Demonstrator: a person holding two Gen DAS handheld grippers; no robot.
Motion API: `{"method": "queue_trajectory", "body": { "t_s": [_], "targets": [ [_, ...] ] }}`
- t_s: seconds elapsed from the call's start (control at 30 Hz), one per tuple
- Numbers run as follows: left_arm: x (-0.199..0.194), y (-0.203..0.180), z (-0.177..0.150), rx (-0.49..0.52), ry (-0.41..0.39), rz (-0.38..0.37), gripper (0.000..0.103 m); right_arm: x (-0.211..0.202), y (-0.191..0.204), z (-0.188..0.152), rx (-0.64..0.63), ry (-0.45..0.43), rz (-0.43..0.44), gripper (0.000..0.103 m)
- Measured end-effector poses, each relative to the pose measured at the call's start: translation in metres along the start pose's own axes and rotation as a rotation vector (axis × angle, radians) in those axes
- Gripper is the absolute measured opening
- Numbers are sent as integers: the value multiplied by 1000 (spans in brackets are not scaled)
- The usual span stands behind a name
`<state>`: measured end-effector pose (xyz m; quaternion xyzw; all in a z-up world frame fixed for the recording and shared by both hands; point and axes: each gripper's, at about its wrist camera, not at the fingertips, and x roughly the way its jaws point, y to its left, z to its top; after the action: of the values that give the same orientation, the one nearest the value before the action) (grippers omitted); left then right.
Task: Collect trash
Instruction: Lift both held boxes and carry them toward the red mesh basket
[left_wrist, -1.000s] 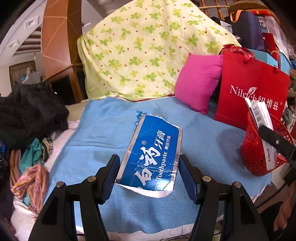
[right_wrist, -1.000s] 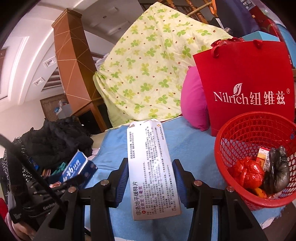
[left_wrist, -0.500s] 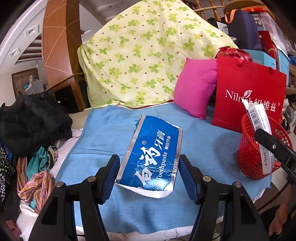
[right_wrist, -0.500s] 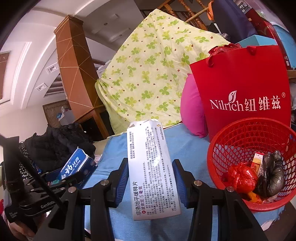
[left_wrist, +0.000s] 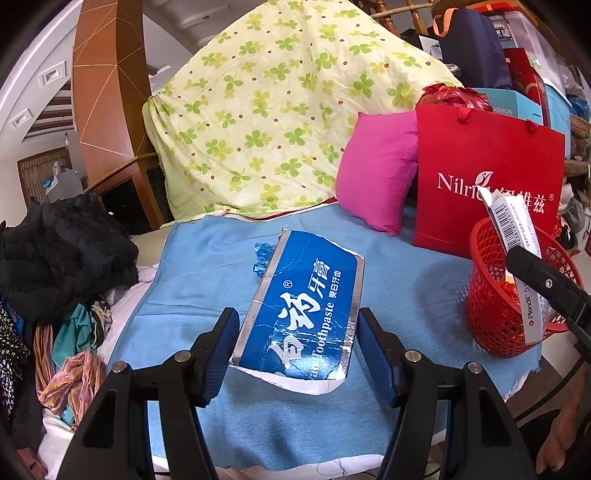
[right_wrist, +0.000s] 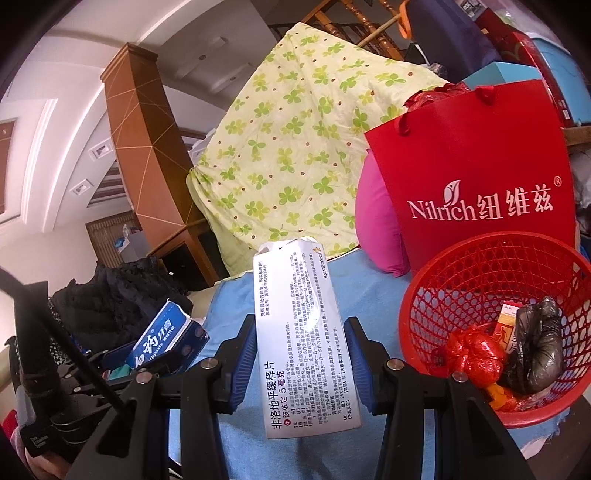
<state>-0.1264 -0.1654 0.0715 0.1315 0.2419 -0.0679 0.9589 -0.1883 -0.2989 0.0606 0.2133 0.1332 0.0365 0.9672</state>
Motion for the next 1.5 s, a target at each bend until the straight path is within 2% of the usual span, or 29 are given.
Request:
{"method": "queue_trajectory", "body": {
  "t_s": [0.5,1.5],
  "targets": [
    [-1,-5,2,33,-5,-12,67,-10,-12,4,57,-14,3,50],
    [1,-8,-1,68,-4,-47,67,-23,-27,8,91,-38,-17,50]
  ]
}}
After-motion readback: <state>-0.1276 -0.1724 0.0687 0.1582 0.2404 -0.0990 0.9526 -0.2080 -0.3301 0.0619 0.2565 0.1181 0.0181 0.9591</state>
